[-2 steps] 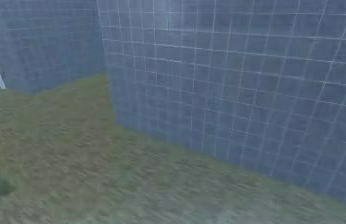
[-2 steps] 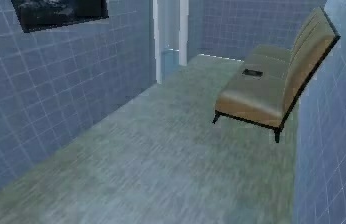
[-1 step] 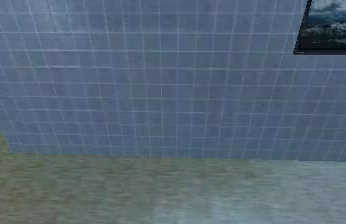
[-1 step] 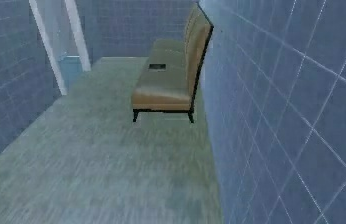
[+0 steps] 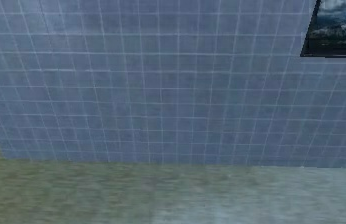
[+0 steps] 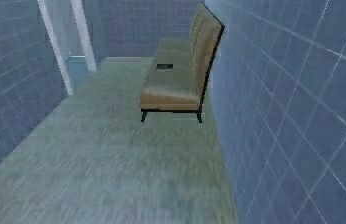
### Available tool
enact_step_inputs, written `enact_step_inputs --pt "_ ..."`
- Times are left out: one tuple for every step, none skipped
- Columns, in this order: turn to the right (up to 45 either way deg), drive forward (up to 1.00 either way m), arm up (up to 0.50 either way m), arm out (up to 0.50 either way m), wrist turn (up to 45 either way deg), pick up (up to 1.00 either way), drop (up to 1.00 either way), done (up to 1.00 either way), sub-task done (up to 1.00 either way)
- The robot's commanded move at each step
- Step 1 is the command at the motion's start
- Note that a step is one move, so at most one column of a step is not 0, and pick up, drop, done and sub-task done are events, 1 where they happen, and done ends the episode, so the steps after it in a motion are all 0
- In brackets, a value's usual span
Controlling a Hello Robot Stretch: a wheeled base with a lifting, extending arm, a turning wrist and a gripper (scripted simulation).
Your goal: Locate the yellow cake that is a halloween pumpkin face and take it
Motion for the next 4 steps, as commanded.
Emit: enact_step_inputs --pt "45.0 0.00 0.00 0.00 0.0 0.00 0.00 0.00 0.00" --pt "24.0 0.00 0.00 0.00 0.0 0.00 0.00 0.00 0.00" --pt "0.0 1.00 0.00 0.00 0.0 0.00 0.00 0.00 0.00" --pt "3.0 0.00 0.00 0.00 0.0 0.00 0.00 0.00 0.00"
